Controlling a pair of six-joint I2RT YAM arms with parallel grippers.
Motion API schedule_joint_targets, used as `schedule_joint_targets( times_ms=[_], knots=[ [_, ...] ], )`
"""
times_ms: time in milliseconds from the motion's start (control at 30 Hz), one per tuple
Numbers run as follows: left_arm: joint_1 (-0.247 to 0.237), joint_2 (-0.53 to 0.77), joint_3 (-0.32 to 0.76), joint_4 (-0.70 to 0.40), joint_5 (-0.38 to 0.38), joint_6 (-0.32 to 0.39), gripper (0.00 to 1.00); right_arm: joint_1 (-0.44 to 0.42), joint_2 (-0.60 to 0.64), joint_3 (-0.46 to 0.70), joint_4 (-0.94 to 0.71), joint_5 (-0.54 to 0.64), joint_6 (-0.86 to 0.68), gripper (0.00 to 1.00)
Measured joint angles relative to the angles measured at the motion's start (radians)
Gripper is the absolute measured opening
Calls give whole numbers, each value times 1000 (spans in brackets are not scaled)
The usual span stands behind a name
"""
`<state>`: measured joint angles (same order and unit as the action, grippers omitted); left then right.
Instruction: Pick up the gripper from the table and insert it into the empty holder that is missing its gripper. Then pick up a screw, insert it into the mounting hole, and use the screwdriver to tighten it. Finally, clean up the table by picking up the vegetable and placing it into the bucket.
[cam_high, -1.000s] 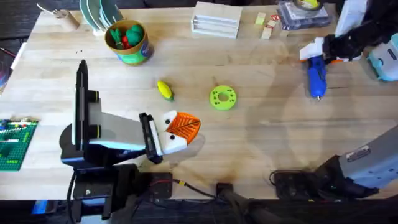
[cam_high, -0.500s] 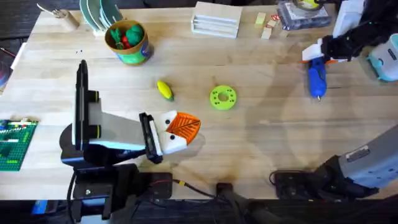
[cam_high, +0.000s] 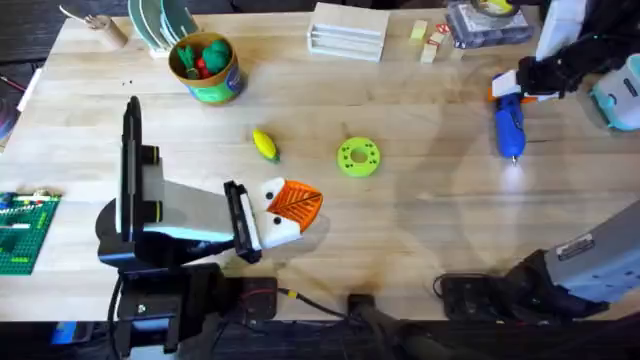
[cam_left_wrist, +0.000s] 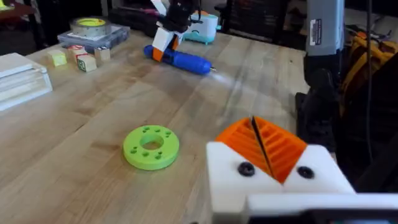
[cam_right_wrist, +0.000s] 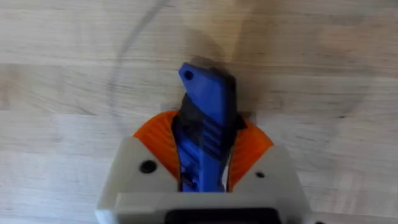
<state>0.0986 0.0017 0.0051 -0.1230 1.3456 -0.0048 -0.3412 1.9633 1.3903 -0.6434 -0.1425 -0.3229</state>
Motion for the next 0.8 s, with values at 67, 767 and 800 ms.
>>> schedule_joint_targets(
  times_ms=[67, 767, 800],
  knots=[
    [0, 0, 0, 0, 0, 0, 4, 0, 0, 0, 0, 0, 0, 263],
    [0, 0, 0, 0, 0, 0, 4, 1, 0, 4, -12, -2, 1, 27],
    [0, 0, 0, 0, 0, 0, 4, 1, 1, 9, -21, -3, 1, 27]
  ],
)
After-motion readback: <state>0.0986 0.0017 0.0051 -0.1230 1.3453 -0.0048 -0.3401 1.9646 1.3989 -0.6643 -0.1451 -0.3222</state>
